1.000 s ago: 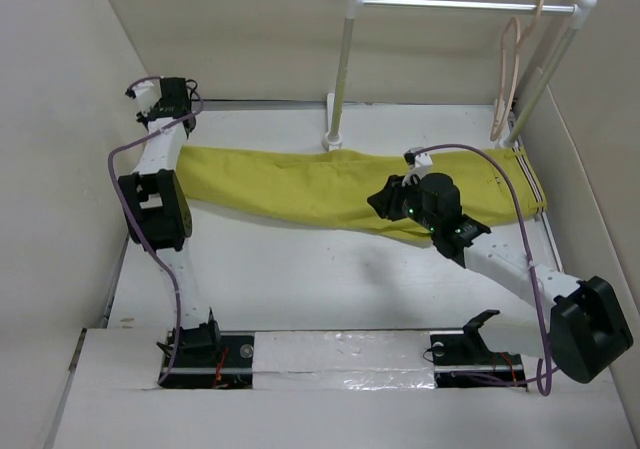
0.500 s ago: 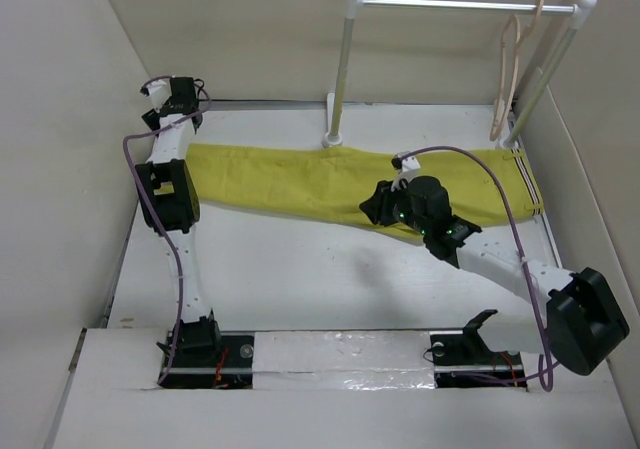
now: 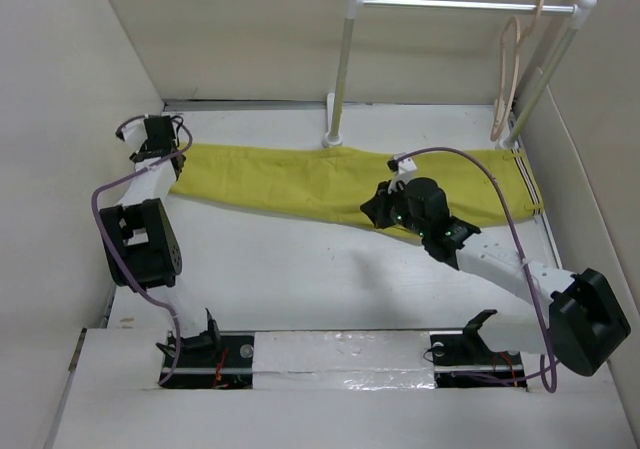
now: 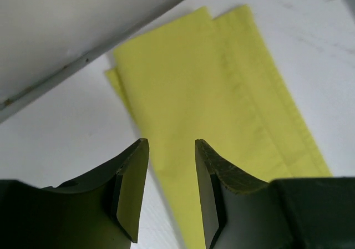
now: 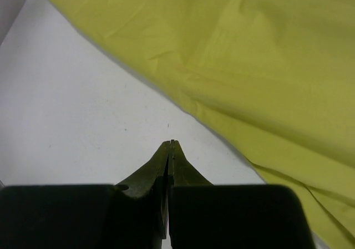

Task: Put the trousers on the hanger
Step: Fold the trousers at the center of the board.

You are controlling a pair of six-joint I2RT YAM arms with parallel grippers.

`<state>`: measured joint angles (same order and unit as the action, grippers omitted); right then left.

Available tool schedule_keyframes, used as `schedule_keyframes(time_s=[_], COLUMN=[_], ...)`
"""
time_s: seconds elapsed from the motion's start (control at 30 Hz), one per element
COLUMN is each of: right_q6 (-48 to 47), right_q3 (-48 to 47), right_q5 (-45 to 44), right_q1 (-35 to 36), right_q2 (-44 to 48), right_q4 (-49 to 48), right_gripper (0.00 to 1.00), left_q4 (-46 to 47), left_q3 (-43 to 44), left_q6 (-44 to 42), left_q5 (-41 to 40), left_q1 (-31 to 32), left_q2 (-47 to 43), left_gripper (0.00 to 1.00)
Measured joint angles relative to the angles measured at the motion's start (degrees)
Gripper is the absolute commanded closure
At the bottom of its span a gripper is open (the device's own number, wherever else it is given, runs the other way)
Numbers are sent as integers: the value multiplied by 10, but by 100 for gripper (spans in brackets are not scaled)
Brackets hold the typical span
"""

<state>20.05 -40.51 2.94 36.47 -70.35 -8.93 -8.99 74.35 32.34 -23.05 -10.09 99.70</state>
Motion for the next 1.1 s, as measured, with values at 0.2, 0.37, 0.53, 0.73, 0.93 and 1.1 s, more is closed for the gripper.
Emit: schedule_keyframes(time_s=[0.2,0.37,0.53,0.73,0.93,1.1], right_q6=[3,18,58,102,132,148], right_q3=[0,5,61,141,184,184], right_q5=[-32,-59,-74,-111,-124,-69], right_q1=[-2,-40,-110,-169,-232,-311], right_q2=[34,63,89,108,123,85], right_q4=[4,10,10,60,73,34], right_gripper=[56,39,42,44,42,43], left_q4=[-3,6,22,56,78,89], left_q3=[-54,-59,-68,-68,-67,-65], left_q6=[49,73,89,104,119,126], left_q5=[50,81,97,109,121,129], left_q1=[-17,-17,-17,-17,-17,-20], left_q2=[31,62,72,85,92,101], left_gripper=[52,46,45,46,56,82])
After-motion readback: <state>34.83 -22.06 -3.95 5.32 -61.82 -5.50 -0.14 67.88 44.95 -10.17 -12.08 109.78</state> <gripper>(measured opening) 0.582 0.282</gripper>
